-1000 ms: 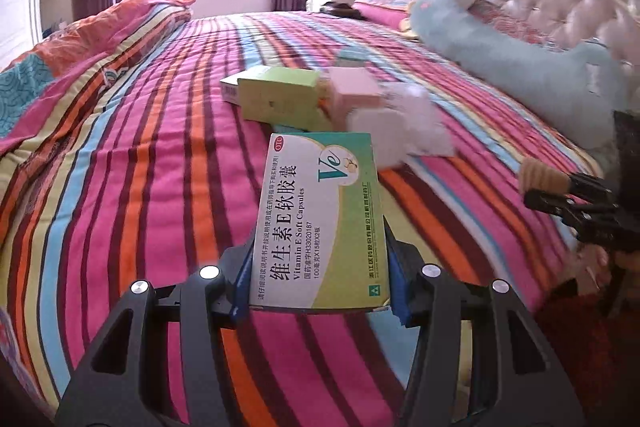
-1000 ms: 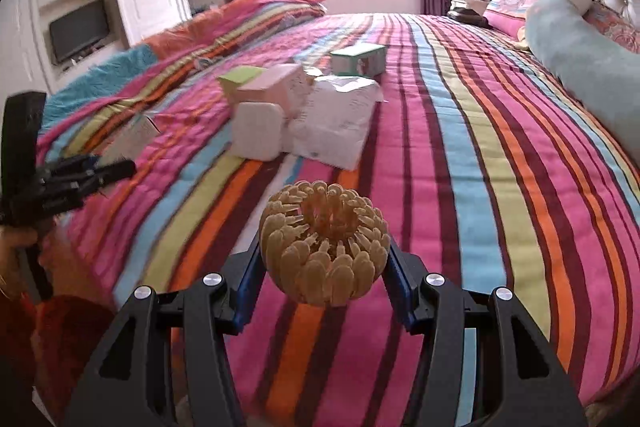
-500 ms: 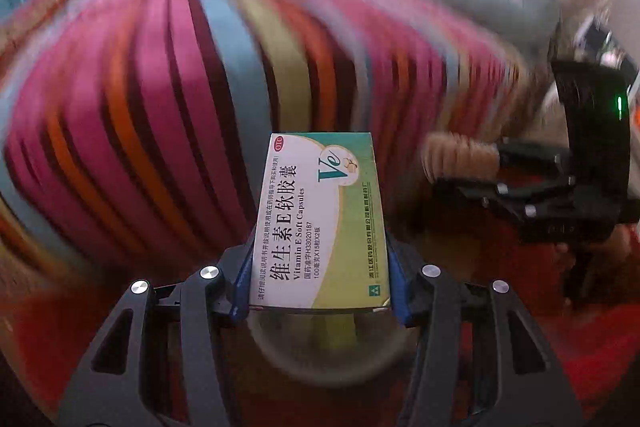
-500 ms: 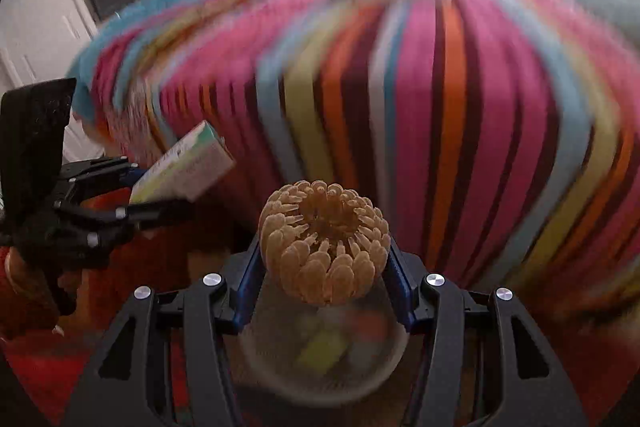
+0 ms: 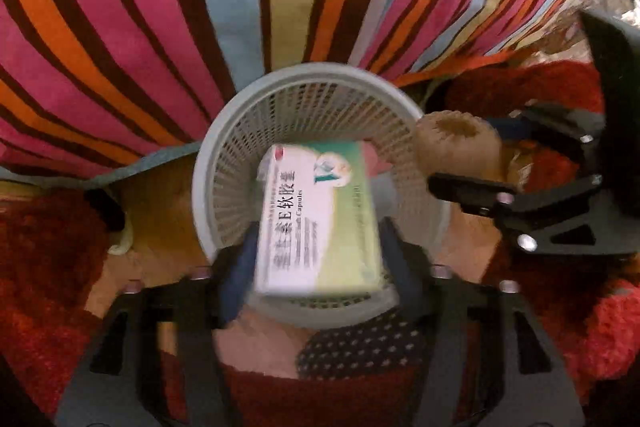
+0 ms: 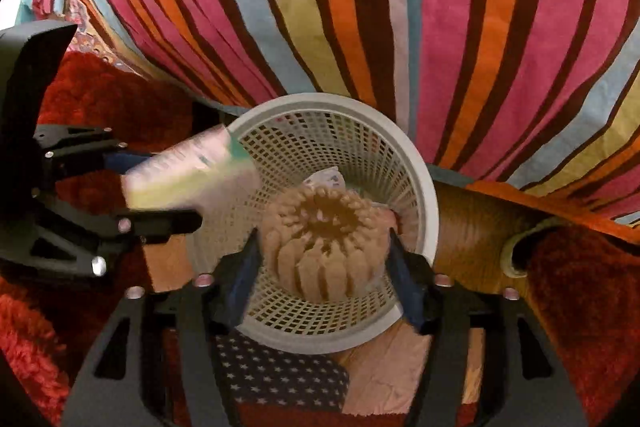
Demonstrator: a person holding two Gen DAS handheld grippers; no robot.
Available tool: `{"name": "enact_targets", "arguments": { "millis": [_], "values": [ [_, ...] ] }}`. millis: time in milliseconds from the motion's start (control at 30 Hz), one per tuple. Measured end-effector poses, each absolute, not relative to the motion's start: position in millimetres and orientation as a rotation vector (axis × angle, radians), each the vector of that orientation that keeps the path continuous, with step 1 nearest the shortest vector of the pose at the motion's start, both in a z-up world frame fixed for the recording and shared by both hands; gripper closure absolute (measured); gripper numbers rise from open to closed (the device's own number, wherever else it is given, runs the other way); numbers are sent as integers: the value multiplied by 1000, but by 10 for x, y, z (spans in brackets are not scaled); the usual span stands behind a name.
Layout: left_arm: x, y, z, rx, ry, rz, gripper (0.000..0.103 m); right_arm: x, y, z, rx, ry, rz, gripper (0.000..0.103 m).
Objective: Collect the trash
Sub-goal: 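Carry Vitamin E box and brush over the wastebasket and release both, then move both grippers back over the items on the bed, then grasp the white square pad with left gripper while right grasps white packet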
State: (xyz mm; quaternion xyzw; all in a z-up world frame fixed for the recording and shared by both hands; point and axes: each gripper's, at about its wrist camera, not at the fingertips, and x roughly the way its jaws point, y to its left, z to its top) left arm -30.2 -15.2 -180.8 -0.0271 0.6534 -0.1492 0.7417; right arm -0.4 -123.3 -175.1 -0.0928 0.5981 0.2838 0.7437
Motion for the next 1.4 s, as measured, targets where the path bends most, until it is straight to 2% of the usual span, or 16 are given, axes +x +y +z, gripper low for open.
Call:
{"name": "enact_targets", "arguments": {
  "millis": [300, 500, 600, 733, 767, 800, 867, 1100, 1233, 1400],
  "values": [
    [-346, -83, -1798, -63, 1416, -293, 16, -11, -1360, -1761, -190, 1303, 578, 30],
    [-378, 43, -1447, -96, 1311, -277, 16, -56, -1367, -1513, -197, 1238, 594, 30],
    [-319, 171, -951, -157, 1194, -293, 16, 11, -1504, -1058, -117, 1126, 618, 30],
    [32, 357, -154, -140, 956, -181, 16, 458, -1826, -182, -18, 845, 506, 30],
    [170, 400, 10, -153, 891, -161, 16, 580, -1864, -41, -10, 794, 481, 27],
    [305, 427, 129, -165, 839, -144, 16, 731, -1887, 98, -3, 747, 452, 19],
    [690, 427, 321, -178, 745, -125, 16, 1147, -1874, 340, 27, 672, 427, 18],
    [1966, 175, 348, -91, 696, -65, 16, 2688, -1443, 475, 130, 788, 458, 18],
    [2413, 133, 242, -87, 729, -58, 16, 3110, -1172, 407, 48, 845, 430, 18],
    [2685, 183, 155, -137, 758, -38, 16, 3409, -1070, 264, 76, 922, 427, 18]
  ]
}}
